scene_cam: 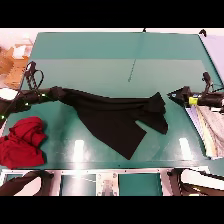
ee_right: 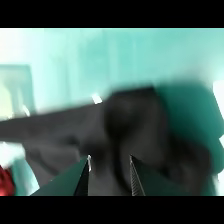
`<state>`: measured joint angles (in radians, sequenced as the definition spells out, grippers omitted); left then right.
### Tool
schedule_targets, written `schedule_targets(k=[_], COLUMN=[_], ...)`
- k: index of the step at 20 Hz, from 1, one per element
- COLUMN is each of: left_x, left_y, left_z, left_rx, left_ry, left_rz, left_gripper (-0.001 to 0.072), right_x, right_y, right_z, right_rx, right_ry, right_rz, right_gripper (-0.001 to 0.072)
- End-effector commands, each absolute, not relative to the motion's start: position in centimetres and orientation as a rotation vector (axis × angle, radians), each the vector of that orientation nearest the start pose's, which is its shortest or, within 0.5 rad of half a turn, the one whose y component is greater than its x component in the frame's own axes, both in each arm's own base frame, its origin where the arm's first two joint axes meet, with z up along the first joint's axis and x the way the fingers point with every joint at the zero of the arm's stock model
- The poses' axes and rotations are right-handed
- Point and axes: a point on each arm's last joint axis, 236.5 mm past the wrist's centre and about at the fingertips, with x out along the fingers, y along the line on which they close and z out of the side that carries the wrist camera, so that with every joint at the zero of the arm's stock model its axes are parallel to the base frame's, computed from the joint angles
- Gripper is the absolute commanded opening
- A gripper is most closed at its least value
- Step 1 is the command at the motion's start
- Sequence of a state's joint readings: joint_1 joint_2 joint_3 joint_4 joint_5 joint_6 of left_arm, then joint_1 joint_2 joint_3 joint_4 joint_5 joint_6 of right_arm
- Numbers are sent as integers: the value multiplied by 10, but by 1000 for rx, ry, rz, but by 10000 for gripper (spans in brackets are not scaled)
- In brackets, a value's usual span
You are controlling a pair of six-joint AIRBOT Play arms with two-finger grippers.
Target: Fold the shirts.
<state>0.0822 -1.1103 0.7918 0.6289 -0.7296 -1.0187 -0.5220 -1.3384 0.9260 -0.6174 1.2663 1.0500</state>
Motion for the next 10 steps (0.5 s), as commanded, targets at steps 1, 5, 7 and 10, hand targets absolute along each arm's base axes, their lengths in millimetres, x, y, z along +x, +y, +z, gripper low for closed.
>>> schedule_targets(k=[1,5,7,10], left_x=[410,410,410,408], left_y=[-90,-89,-89,-90], left_z=[36,31,31,30], left_rx=[-457,-450,-449,-449], left_ry=[815,826,829,835], left_rz=[-357,-354,-356,-361], left_gripper=[31,31,31,31], right_x=[310,260,237,228], right_y=[-23,-18,-5,9], right_z=[-10,-54,-86,-111], right_rx=[768,805,868,938], right_ry=[1332,1352,1406,1414], right_rz=[246,83,43,33], right_gripper=[314,576,576,571])
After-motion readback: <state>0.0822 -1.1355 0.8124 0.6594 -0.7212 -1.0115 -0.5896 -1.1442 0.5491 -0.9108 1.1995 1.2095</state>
